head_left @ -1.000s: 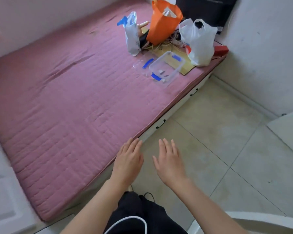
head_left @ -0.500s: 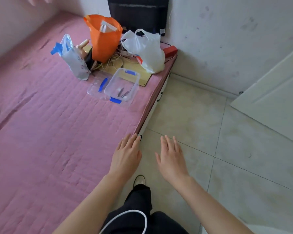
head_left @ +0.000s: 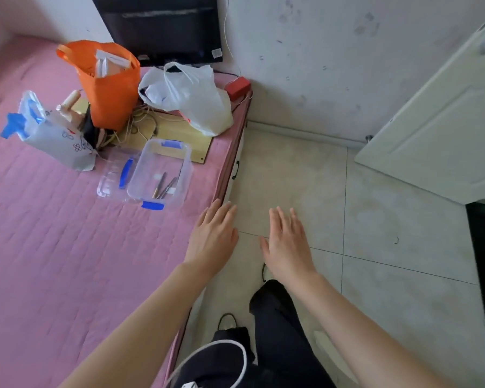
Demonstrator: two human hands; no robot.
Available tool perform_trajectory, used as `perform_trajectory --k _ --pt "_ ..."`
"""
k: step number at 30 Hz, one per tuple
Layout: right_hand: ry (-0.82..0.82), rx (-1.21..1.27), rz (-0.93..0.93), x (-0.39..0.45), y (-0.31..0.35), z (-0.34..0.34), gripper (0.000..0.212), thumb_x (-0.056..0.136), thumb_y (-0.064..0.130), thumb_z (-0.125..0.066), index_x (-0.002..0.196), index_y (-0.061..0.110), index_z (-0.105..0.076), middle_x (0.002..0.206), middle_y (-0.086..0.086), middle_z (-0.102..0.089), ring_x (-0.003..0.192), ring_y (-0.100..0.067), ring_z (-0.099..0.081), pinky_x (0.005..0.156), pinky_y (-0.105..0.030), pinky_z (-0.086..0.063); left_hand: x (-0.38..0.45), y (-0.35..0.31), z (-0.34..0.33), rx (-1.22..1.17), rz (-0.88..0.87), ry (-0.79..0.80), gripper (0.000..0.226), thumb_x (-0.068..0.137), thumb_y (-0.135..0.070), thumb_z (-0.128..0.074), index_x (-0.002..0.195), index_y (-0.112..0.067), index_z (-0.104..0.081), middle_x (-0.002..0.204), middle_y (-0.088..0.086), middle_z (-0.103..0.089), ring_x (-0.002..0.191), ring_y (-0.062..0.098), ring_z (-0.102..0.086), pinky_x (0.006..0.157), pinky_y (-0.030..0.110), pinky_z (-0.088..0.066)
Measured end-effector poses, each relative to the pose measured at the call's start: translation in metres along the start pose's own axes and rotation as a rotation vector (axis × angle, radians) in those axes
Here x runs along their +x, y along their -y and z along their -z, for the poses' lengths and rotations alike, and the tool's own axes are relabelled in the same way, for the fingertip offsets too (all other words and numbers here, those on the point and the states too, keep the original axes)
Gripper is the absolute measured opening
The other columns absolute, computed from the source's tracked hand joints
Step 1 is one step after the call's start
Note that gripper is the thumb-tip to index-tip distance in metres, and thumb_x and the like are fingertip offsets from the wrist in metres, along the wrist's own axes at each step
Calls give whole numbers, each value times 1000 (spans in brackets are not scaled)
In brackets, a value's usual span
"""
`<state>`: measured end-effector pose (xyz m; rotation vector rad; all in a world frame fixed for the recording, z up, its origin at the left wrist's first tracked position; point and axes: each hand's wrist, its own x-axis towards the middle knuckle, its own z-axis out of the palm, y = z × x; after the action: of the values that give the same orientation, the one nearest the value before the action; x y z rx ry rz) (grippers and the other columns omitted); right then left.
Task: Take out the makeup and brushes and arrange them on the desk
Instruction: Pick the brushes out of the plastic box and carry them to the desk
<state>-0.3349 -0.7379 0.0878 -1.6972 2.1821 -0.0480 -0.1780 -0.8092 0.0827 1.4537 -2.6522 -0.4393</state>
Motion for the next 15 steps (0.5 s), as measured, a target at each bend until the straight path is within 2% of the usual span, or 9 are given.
perform_trajectory --k 5,15 --pt "27 -15 36 50 -31 19 67 100 41 -35 151 7 -8 159 -12 -10 147 -33 2 120 -43 -10 56 -20 -7 -17 59 5 49 95 -22 -48 142 -9 -41 148 4 -41 144 25 -24 116 34 -19" --pt "50 -63 185 167 -73 67 67 100 42 -32 151 8 -6 159 -14 -7 147 -34 3 119 -44 -11 154 -38 -6 -41 208 -7 48 96 -22 -48 142 -12 -41 148 3 -40 144 24 -23 118 36 -21"
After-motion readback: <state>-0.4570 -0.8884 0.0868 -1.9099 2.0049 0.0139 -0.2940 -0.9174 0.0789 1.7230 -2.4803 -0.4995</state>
